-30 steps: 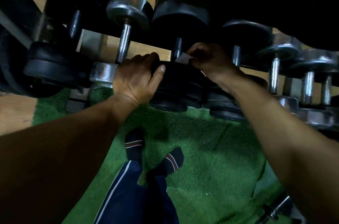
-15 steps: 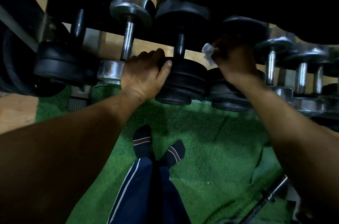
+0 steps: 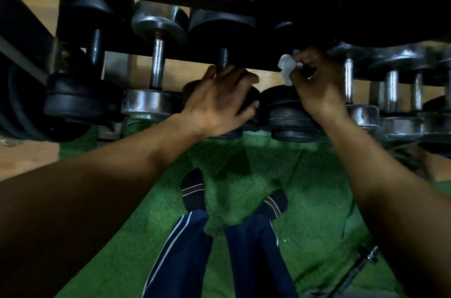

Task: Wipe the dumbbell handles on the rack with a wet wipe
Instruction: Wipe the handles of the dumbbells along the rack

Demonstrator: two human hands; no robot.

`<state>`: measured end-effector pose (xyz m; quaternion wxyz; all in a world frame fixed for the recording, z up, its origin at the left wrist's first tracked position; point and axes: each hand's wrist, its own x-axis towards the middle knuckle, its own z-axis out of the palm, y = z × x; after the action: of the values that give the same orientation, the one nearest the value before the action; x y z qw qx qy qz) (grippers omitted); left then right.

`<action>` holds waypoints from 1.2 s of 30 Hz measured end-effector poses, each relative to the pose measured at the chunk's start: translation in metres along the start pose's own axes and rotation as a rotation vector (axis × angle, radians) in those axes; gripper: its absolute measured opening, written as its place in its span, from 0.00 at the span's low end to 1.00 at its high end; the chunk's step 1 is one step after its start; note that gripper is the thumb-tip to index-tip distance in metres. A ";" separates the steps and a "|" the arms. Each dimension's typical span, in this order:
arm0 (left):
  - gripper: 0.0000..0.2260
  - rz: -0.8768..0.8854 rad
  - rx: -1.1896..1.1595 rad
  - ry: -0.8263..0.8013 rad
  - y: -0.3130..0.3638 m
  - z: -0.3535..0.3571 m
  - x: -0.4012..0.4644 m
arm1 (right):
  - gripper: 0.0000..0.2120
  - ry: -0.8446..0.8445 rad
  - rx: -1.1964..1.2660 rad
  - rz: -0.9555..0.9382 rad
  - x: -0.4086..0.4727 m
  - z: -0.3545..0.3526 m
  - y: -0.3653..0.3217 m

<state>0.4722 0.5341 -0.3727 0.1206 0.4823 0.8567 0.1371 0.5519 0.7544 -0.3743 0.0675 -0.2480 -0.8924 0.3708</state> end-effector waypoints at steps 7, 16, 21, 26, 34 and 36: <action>0.35 0.130 0.250 -0.051 0.045 0.016 0.045 | 0.09 0.128 0.115 0.071 0.001 -0.011 0.002; 0.36 0.164 0.369 -0.053 0.057 0.012 0.047 | 0.08 0.108 0.492 0.172 -0.012 -0.034 0.029; 0.40 0.130 0.321 -0.041 0.055 0.017 0.047 | 0.08 -0.042 0.463 0.247 0.016 -0.043 0.049; 0.39 0.093 0.326 -0.045 0.056 0.017 0.048 | 0.11 -0.359 0.284 0.137 0.050 -0.049 0.065; 0.36 0.073 0.319 -0.021 0.054 0.021 0.046 | 0.08 -0.829 -0.232 -0.179 0.071 -0.041 0.058; 0.36 0.071 0.300 -0.018 0.055 0.022 0.046 | 0.09 -0.854 -0.378 -0.311 0.074 -0.041 0.052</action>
<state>0.4997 0.6036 -0.3772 0.0497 0.5260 0.8490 0.0072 0.5202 0.8483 -0.3853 -0.2960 0.0542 -0.9186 0.2563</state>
